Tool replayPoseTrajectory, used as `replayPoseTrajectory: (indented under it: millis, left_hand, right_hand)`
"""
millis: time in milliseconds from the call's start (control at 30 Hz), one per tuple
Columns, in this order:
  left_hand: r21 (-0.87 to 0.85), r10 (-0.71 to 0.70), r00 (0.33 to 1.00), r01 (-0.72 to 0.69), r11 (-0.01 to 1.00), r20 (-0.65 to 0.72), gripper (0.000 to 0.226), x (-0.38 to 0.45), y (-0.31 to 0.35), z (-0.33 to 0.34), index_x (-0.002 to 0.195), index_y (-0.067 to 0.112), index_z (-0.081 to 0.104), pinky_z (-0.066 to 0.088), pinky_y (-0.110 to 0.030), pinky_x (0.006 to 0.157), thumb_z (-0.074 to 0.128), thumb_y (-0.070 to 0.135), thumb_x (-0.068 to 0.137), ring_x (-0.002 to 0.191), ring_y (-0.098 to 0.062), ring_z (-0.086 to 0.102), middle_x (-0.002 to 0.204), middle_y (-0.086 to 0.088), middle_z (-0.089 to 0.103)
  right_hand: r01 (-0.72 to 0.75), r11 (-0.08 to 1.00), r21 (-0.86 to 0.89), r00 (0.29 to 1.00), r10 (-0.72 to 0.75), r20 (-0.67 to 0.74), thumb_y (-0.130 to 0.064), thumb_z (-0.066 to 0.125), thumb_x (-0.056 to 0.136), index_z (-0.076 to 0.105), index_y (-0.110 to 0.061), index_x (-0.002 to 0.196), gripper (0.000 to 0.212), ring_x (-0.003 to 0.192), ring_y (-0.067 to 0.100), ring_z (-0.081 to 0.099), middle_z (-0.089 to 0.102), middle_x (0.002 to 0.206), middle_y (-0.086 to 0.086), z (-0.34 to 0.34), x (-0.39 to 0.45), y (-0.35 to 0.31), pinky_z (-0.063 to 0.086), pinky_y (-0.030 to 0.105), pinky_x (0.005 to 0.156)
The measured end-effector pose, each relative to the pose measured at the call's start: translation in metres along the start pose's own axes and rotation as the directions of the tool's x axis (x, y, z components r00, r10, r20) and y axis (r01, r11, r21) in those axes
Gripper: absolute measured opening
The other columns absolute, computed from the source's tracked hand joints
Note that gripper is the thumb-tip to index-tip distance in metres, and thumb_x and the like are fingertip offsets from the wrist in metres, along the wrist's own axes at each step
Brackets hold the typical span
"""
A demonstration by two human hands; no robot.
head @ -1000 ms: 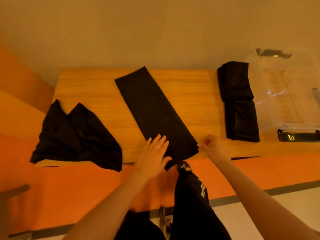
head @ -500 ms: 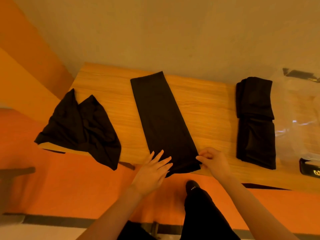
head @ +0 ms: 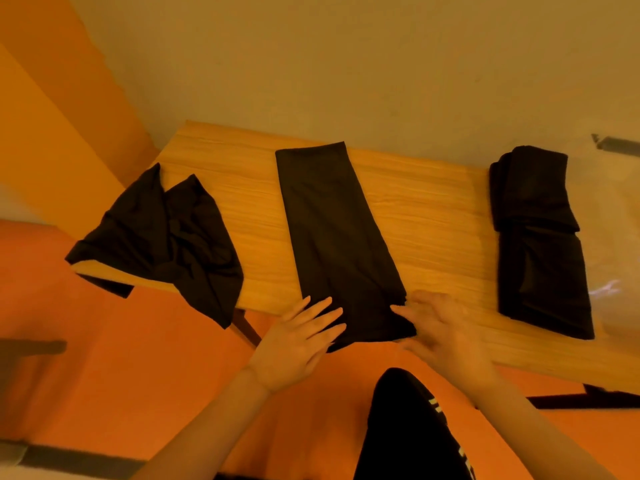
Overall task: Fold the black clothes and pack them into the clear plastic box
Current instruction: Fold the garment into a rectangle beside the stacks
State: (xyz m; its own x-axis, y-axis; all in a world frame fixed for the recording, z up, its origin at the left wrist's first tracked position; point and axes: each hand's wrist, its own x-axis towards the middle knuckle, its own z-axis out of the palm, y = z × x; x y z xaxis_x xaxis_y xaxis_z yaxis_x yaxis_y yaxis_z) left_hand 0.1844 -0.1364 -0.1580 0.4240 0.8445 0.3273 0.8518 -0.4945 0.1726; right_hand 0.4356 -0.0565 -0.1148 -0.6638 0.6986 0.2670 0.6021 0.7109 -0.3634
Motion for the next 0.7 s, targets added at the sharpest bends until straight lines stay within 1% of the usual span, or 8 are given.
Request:
replayPoseTrajectory:
  millis: [133,233,300,367,433,533,633,700]
  left_hand:
    - [0.094,-0.013,1.000,0.010,0.996,0.027,0.033,-0.003,0.010,-0.004,0.115,0.020,0.065,0.027,-0.041,0.109,0.046,0.025,0.089,0.125,-0.021,0.050,0.125,-0.001,0.061]
    - [0.207,-0.123,0.986,0.097,0.974,0.115,0.047,-0.002,0.019,-0.010,0.126,0.023,0.055,0.023,-0.038,0.112,0.047,0.046,0.086,0.130,-0.019,0.043,0.133,-0.001,0.056]
    - [0.296,-0.192,0.959,0.124,0.947,0.211,0.078,0.004,0.025,-0.011,0.136,0.021,0.040,0.027,-0.041,0.111,0.061,0.062,0.072,0.133,-0.021,0.039,0.140,-0.003,0.048]
    - [0.315,-0.276,0.920,0.184,0.931,0.278,0.098,0.014,0.032,-0.010,0.139,0.018,0.034,0.029,-0.044,0.106,0.079,0.051,0.059,0.134,-0.022,0.037,0.142,-0.005,0.045]
    - [0.323,-0.333,0.899,0.237,0.916,0.285,0.090,0.022,0.036,-0.013,0.145,0.017,0.023,0.013,-0.042,0.111,0.075,0.029,0.072,0.141,-0.023,0.019,0.150,-0.008,0.032]
    - [0.297,-0.357,0.867,0.260,0.919,0.347,0.063,0.023,0.039,-0.018,0.149,0.019,0.001,-0.016,-0.034,0.107,0.037,0.014,0.097,0.144,-0.021,-0.009,0.158,-0.004,-0.002]
    - [0.204,-0.342,0.869,0.284,0.937,0.358,0.058,0.020,0.045,-0.027,0.149,0.019,0.011,-0.009,-0.030,0.113,0.035,0.010,0.097,0.145,-0.016,-0.003,0.157,0.000,0.004]
    - [0.106,-0.356,0.863,0.341,0.934,0.360,0.052,0.018,0.047,-0.035,0.146,0.018,0.026,0.002,-0.030,0.119,0.037,0.007,0.096,0.144,-0.014,0.009,0.155,0.001,0.018]
  right_hand:
    - [0.207,0.945,-0.253,0.952,-0.136,0.273,-0.058,0.046,0.075,0.037,-0.025,0.134,0.068,0.134,0.011,0.026,0.041,0.143,-0.004,0.020,0.008,0.003,0.016,0.032,0.109]
    - [0.141,0.955,-0.262,0.941,-0.047,0.334,-0.054,0.034,0.079,0.038,-0.026,0.133,0.061,0.130,0.007,0.034,0.052,0.135,-0.006,0.024,0.008,0.002,0.031,0.030,0.106]
    - [0.116,0.955,-0.273,0.929,-0.008,0.369,-0.055,0.029,0.078,0.047,-0.029,0.131,0.061,0.125,0.006,0.039,0.055,0.131,-0.008,0.020,0.008,-0.001,0.040,0.031,0.099]
    - [0.098,0.955,-0.278,0.921,0.019,0.390,-0.056,0.029,0.078,0.055,-0.031,0.125,0.059,0.123,0.004,0.042,0.058,0.128,-0.011,0.015,0.009,-0.005,0.040,0.031,0.100]
    - [0.096,0.959,-0.267,0.914,0.021,0.404,-0.056,0.030,0.078,0.060,-0.034,0.119,0.055,0.119,0.004,0.051,0.059,0.124,-0.014,0.012,0.008,-0.007,0.032,0.030,0.105]
    - [0.084,0.964,-0.253,0.920,0.023,0.391,-0.051,0.031,0.078,0.065,-0.039,0.110,0.048,0.111,0.001,0.058,0.063,0.117,-0.018,0.008,0.004,-0.012,0.033,0.027,0.104]
    - [0.124,0.951,-0.282,0.958,-0.041,0.283,-0.049,0.056,0.076,0.067,-0.045,0.099,0.026,0.103,-0.006,0.060,0.066,0.107,-0.024,0.006,-0.002,-0.014,0.043,0.025,0.091]
    - [0.080,0.959,-0.271,0.960,-0.001,0.280,-0.048,0.084,0.051,0.069,-0.045,0.091,0.043,0.099,-0.008,0.061,0.067,0.103,-0.025,0.006,-0.009,-0.013,0.050,0.024,0.083]
